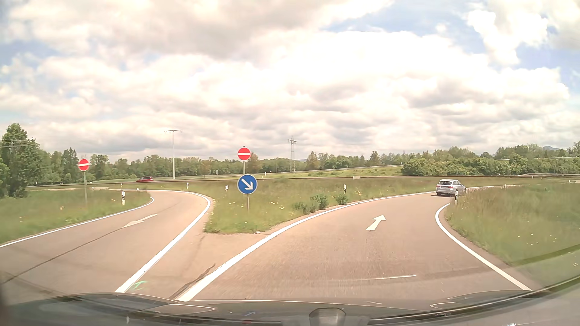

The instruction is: Follow the waypoints while adhering to traffic rules and regulations

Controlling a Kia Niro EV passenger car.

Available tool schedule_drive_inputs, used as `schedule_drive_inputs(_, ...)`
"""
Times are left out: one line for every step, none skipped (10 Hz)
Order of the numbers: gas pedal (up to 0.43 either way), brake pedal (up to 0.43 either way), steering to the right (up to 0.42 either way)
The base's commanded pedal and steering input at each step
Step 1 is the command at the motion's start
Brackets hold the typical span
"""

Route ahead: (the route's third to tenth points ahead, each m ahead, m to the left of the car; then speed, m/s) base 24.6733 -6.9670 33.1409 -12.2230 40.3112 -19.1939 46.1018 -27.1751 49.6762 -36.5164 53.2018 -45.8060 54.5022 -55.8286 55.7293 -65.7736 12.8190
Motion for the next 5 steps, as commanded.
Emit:
schedule_drive_inputs(0.067, 0.0, 0.094)
schedule_drive_inputs(0.067, 0.0, 0.095)
schedule_drive_inputs(0.059, 0.0, 0.097)
schedule_drive_inputs(0.059, 0.0, 0.098)
schedule_drive_inputs(0.059, 0.0, 0.098)
